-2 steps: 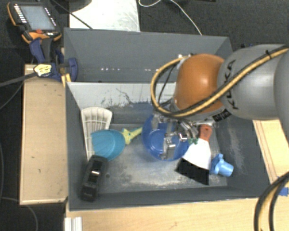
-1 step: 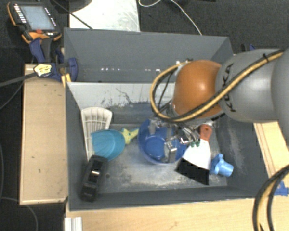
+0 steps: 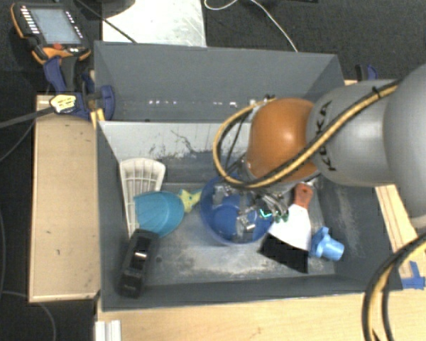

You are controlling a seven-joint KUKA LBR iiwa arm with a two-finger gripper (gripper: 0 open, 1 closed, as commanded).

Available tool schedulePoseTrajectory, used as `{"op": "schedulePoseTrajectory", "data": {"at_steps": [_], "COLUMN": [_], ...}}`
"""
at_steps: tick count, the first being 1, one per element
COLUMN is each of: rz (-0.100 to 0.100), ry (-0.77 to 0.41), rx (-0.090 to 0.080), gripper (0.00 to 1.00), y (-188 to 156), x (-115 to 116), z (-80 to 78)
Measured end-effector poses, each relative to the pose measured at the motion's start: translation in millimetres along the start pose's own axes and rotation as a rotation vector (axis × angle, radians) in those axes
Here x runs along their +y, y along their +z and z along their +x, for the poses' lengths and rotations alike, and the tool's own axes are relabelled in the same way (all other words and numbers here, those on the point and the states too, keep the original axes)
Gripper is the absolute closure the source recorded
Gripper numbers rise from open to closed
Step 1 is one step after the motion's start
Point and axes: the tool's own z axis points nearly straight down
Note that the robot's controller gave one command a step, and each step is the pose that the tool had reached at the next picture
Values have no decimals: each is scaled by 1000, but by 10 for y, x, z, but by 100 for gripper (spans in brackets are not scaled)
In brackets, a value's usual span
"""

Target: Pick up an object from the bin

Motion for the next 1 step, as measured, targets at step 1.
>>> {"op": "schedulePoseTrajectory", "data": {"at_steps": [1], "rz": [-2], "ry": [5], "rx": [0], "gripper": [100], "y": [0], "x": [11], "z": [-1]}}
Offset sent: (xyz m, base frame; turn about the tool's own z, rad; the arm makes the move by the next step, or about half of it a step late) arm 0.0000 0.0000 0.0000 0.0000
